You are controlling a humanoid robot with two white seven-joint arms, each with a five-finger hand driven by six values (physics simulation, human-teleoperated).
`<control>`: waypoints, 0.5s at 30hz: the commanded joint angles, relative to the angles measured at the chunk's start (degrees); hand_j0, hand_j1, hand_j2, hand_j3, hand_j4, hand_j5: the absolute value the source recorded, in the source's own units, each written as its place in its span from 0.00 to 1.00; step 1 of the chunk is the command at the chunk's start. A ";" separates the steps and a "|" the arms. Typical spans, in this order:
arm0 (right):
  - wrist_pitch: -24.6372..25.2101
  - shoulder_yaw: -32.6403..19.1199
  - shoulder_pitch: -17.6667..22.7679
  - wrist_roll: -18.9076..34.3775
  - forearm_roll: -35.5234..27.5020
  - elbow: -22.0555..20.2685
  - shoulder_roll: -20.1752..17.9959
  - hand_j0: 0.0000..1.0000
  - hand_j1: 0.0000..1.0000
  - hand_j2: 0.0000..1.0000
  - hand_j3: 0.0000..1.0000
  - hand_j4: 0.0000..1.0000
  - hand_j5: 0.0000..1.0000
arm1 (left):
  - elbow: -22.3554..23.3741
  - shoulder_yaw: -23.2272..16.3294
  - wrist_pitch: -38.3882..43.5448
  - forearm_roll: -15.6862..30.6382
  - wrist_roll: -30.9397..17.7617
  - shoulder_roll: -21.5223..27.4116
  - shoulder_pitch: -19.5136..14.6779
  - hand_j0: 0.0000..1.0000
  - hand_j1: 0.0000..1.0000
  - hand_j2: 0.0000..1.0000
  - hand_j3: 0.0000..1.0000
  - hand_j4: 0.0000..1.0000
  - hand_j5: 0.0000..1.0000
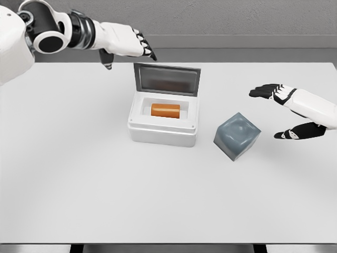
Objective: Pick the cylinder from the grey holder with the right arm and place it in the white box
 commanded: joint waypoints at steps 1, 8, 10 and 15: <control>0.17 0.00 0.00 -0.03 -0.45 0.05 -0.06 1.00 1.00 1.00 1.00 1.00 1.00 | -0.35 -0.45 0.01 -2.13 0.02 -0.21 -0.09 1.00 1.00 1.00 1.00 1.00 1.00; 0.17 0.00 0.00 -0.03 -0.45 0.06 0.03 1.00 1.00 1.00 1.00 1.00 1.00 | -2.99 -0.45 -1.84 -4.24 0.02 -0.39 -0.18 1.00 1.00 1.00 1.00 1.00 1.00; 0.17 0.00 0.00 -0.03 -0.45 0.06 0.03 1.00 1.00 1.00 1.00 1.00 1.00 | -3.95 -0.54 -1.93 -4.33 0.02 -0.04 -0.18 1.00 1.00 1.00 1.00 1.00 1.00; 0.17 0.00 0.00 -0.03 -0.45 -0.03 0.03 1.00 1.00 1.00 1.00 1.00 1.00 | -6.32 -0.72 -1.93 -6.53 0.02 1.02 -0.09 1.00 1.00 1.00 1.00 1.00 1.00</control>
